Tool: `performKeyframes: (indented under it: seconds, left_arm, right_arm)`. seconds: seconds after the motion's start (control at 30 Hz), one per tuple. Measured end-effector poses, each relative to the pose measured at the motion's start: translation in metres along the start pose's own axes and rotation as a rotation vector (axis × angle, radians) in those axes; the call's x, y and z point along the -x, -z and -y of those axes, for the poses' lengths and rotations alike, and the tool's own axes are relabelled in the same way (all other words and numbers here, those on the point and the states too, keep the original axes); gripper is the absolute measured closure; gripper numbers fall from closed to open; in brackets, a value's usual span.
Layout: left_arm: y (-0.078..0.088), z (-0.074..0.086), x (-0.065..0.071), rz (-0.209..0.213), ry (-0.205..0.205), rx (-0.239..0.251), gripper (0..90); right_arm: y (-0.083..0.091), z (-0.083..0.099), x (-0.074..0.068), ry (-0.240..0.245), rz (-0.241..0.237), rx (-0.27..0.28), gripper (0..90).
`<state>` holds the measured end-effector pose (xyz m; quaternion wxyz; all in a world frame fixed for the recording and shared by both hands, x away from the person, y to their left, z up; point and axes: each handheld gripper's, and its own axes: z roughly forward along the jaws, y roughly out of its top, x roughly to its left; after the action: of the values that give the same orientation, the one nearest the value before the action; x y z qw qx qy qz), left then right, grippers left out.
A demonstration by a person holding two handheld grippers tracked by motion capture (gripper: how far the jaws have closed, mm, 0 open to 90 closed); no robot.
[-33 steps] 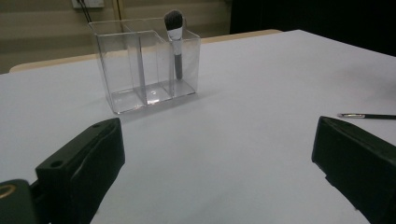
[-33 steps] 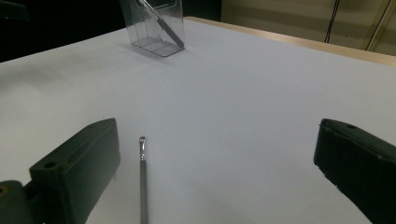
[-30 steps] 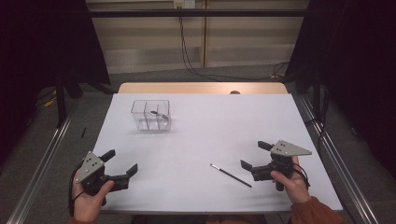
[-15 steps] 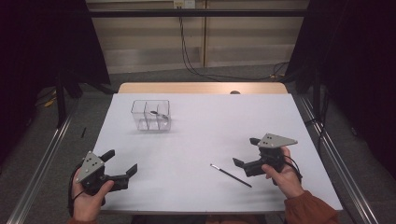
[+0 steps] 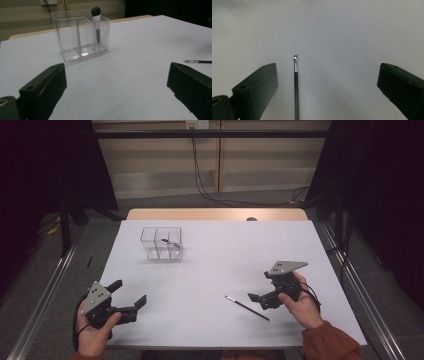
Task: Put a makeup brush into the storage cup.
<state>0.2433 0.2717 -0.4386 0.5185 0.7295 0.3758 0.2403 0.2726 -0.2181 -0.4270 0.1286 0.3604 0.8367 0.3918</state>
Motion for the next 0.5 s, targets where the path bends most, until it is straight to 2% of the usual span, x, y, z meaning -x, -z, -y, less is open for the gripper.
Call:
performKeyframes:
  seconds: [0.07,0.13,0.23,0.27,0.37,0.43,0.5]
  left_arm:
    - [0.000,0.000,0.000,0.001,-0.002,-0.001,2.5]
    - [0.000,0.000,0.000,0.001,-0.005,0.002,2.5]
    - [0.000,0.000,0.001,0.002,-0.002,-0.002,2.5]
    - [0.000,0.000,0.000,0.002,-0.002,-0.002,2.5]
    - [0.000,0.000,0.000,0.005,-0.004,0.000,2.5]
    - [-0.001,0.000,0.000,0.002,-0.001,-0.004,2.5]
    - [-0.001,0.000,0.001,0.005,-0.004,-0.010,2.5]
  right_arm:
    - [0.000,-0.003,0.001,-0.021,0.006,-0.021,4.2]
    - [0.000,-0.005,0.000,-0.011,-0.006,-0.025,3.3]
    - [-0.003,-0.008,-0.002,-0.004,-0.003,-0.086,4.4]
    - [-0.005,-0.009,-0.002,-0.005,-0.010,-0.124,5.2]
    - [-0.008,-0.010,-0.003,0.030,-0.041,-0.177,6.1]
    - [-0.008,-0.010,-0.005,0.072,-0.041,-0.173,9.5]
    - [-0.008,-0.012,-0.007,0.089,-0.055,-0.194,10.5]
